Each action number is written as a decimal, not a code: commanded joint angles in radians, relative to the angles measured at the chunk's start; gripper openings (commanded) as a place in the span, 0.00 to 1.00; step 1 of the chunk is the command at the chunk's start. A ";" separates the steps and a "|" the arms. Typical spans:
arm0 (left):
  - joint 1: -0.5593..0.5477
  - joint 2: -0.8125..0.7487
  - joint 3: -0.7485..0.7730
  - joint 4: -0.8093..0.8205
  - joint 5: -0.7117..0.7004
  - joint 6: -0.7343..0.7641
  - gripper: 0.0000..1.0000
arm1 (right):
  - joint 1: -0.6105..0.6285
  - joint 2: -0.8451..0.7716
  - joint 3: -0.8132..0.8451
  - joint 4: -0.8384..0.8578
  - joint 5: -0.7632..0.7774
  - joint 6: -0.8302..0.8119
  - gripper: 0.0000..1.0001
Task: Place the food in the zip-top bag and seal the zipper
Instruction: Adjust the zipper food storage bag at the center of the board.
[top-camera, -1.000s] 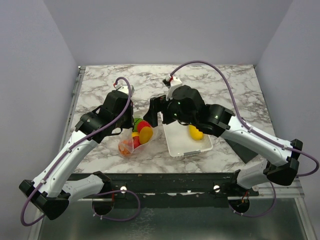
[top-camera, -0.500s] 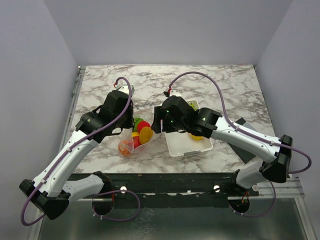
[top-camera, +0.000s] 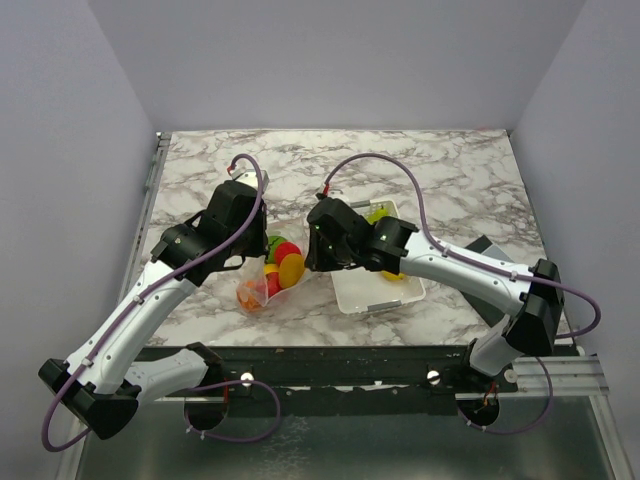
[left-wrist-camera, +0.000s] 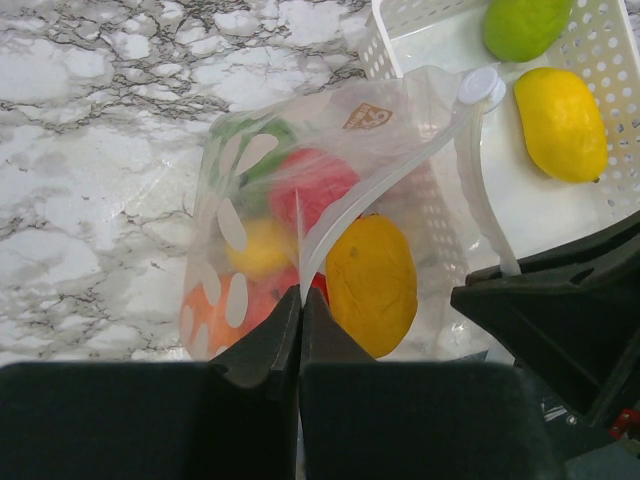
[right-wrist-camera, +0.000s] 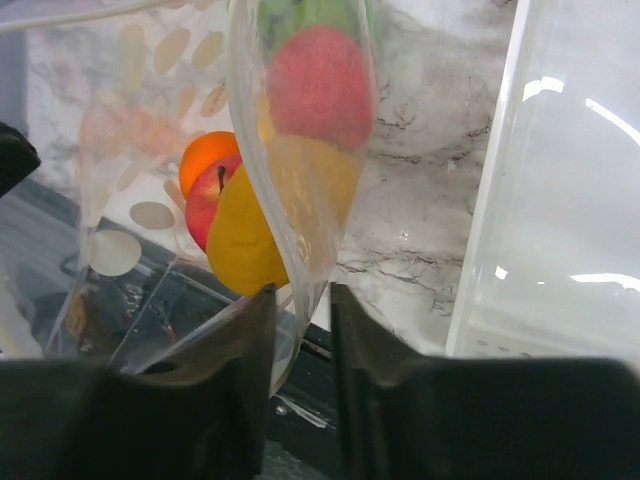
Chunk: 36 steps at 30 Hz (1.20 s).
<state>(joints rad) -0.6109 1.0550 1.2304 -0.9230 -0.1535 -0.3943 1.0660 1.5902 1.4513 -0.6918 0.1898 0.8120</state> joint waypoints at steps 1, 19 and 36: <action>0.000 -0.009 0.029 -0.018 0.003 0.001 0.00 | 0.005 0.016 0.060 -0.015 0.007 -0.010 0.07; 0.000 -0.038 -0.019 -0.029 -0.030 0.008 0.00 | 0.005 0.026 0.349 -0.215 0.060 -0.219 0.01; 0.000 -0.035 -0.193 0.032 -0.096 -0.007 0.00 | -0.017 0.001 -0.002 -0.119 0.113 -0.136 0.01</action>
<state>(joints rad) -0.6109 1.0286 1.0714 -0.9108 -0.2039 -0.3889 1.0580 1.6047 1.4658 -0.8349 0.2642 0.6437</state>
